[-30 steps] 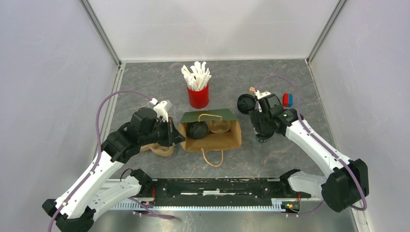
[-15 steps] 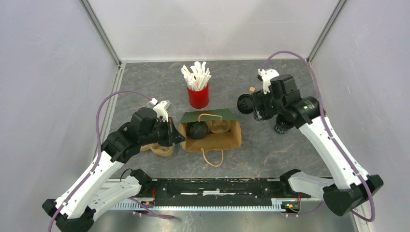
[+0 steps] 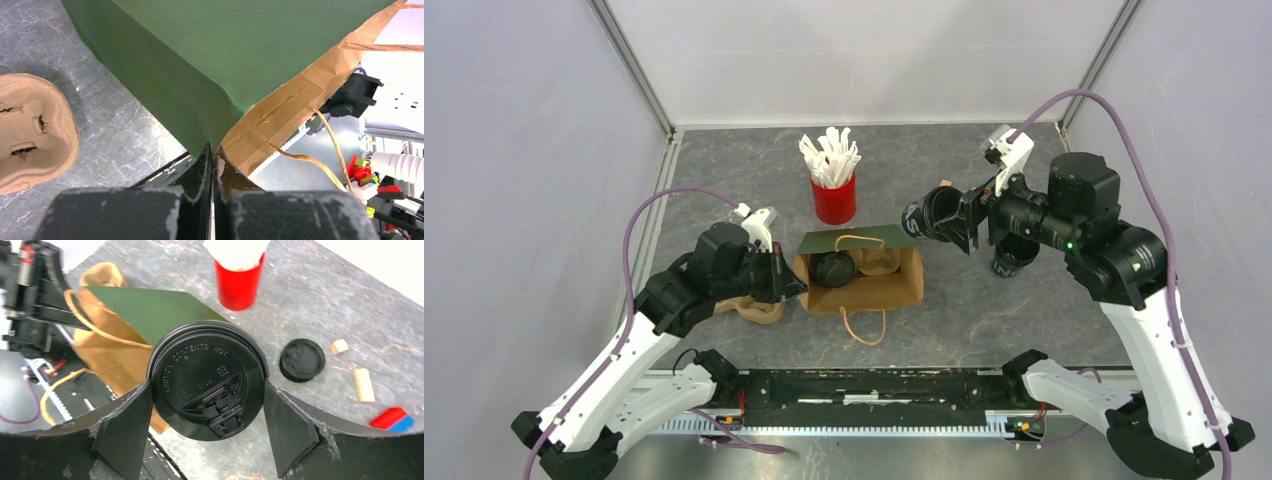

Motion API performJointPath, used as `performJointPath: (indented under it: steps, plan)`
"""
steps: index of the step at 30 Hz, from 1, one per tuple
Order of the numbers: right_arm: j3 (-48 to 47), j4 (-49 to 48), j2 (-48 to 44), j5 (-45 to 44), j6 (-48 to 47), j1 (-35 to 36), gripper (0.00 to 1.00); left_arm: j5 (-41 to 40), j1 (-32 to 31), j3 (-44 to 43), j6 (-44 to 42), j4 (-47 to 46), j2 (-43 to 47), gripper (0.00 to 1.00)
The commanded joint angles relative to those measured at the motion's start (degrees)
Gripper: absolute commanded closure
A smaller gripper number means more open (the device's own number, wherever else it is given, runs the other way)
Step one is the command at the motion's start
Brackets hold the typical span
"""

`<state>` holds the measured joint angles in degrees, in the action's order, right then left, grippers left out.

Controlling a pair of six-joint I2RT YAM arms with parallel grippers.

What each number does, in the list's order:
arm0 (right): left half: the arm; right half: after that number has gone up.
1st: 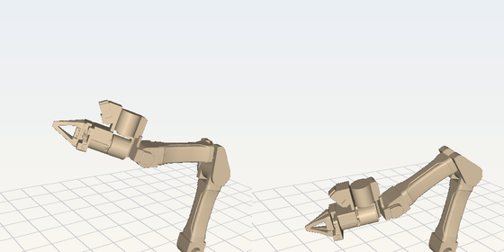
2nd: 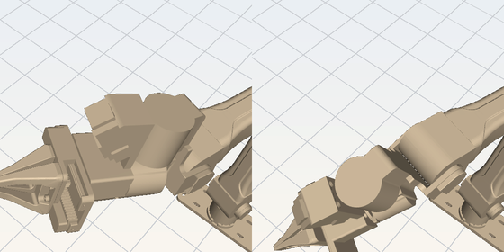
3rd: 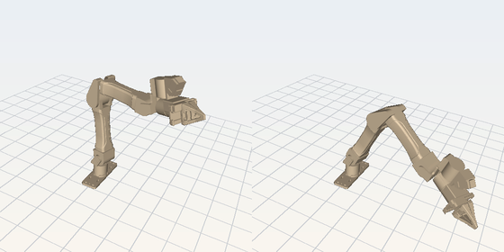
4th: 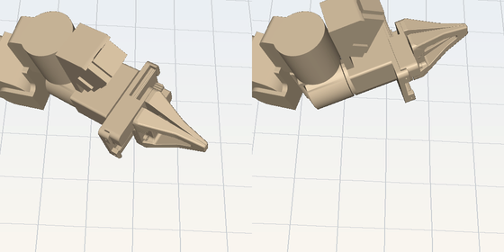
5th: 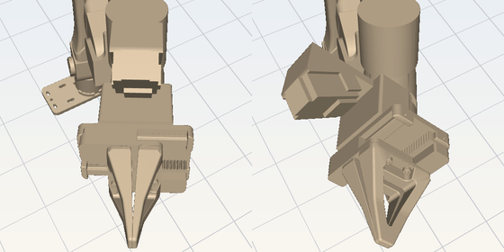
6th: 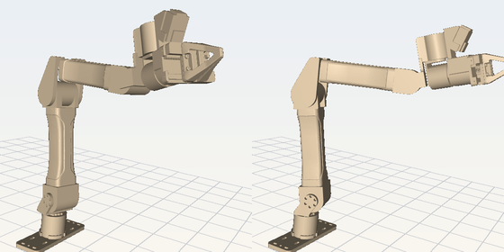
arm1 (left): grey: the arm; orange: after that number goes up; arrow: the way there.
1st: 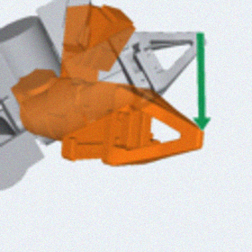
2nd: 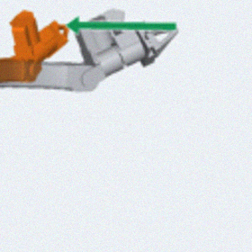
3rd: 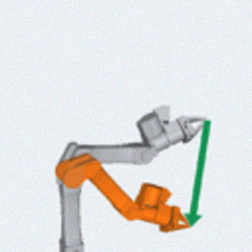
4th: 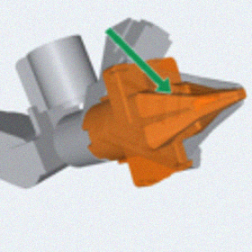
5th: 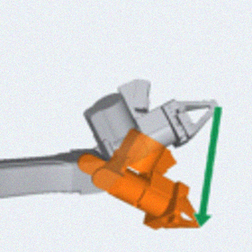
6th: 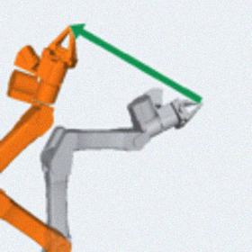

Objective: Pack the takeout coffee

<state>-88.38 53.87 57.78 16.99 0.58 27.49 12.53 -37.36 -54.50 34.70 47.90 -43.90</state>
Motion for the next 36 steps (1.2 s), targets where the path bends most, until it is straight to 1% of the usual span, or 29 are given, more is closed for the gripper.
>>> performJointPath:
  steps: [1,6,12,20,25,30,33,36]
  plan:
    - [0.1,-4.6,-2.7,9.9,3.4,0.2,0.21,0.8,0.0,-2.0,1.9,-1.7,0.3,0.98]
    - [2.7,-5.8,-4.5,15.6,5.5,0.4,0.21,1.2,0.0,-2.6,1.6,-1.3,0.5,0.98]
    - [5.7,-6.8,-6.5,20.0,6.7,0.6,0.21,1.0,0.0,-2.4,1.5,-1.3,1.1,0.98]
    - [10.1,-7.6,-7.7,21.7,6.4,1.9,0.22,0.7,0.0,-3.9,0.7,-0.6,-0.2,0.98]
    - [12.9,-9.6,-7.5,16.9,6.1,6.0,0.23,1.0,0.0,-4.1,0.4,-0.6,-0.6,0.98]
    - [13.7,-12.7,-5.0,6.8,5.7,15.5,0.23,1.1,0.0,-4.1,0.1,-0.7,-0.6,0.98]
    - [14.4,-14.4,-3.1,1.8,3.0,20.1,0.24,1.4,0.0,-4.0,-0.7,-0.8,-0.3,0.98]
    - [14.1,-16.1,-0.9,-1.4,-2.4,23.2,0.24,2.2,0.0,-3.4,-1.9,-1.3,0.4,0.98]
